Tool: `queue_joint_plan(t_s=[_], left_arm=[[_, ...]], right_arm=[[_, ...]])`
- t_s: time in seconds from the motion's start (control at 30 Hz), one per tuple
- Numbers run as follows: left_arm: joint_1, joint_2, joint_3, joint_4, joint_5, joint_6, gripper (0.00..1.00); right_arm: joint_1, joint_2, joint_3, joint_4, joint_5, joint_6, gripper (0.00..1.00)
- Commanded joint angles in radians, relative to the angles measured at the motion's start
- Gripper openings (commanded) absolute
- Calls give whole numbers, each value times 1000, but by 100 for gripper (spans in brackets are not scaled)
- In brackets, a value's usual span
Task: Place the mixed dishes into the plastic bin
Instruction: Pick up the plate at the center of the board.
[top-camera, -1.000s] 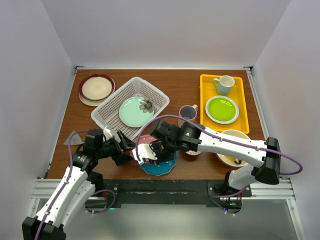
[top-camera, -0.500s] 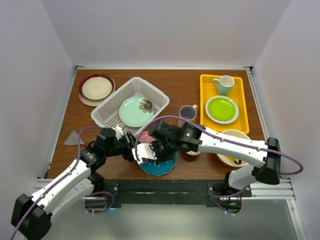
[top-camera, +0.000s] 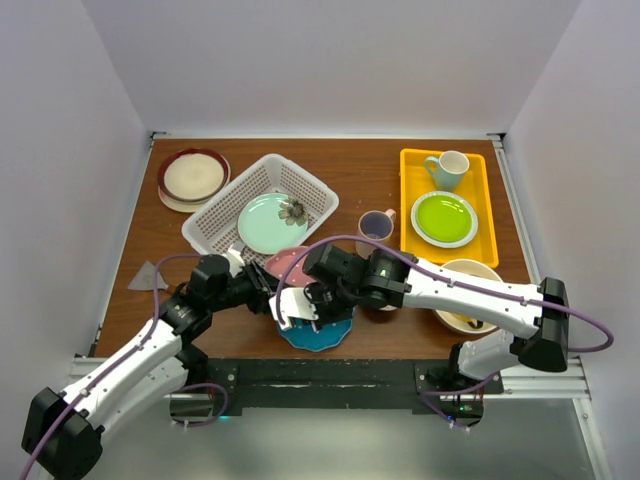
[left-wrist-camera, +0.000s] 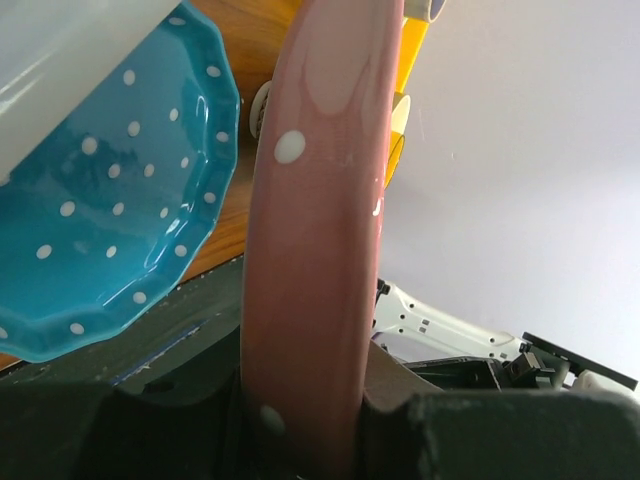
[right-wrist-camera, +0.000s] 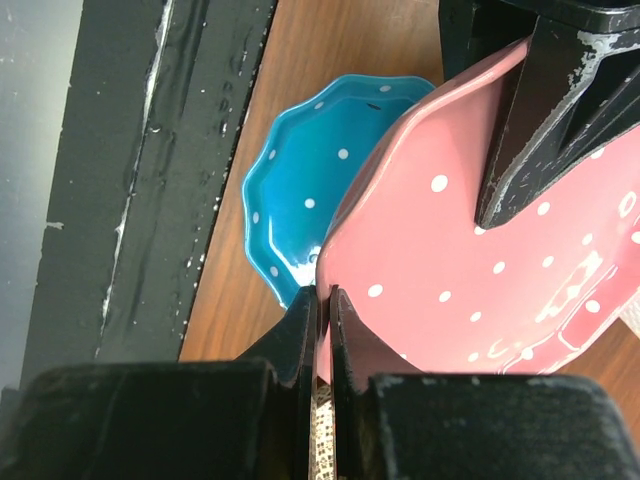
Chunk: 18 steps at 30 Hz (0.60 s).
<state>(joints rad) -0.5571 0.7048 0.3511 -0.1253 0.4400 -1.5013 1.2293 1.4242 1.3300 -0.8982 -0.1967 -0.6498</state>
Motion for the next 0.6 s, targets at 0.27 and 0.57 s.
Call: queue_joint_plan(t_s=[0.27, 0.57], left_arm=[[-9, -51, 65, 102, -41, 49, 0], [-7, -27, 149, 105, -107, 118, 0]], right_arm=[[-2, -83, 8, 61, -40, -62, 25], [-123, -169, 54, 7, -133, -60, 80]])
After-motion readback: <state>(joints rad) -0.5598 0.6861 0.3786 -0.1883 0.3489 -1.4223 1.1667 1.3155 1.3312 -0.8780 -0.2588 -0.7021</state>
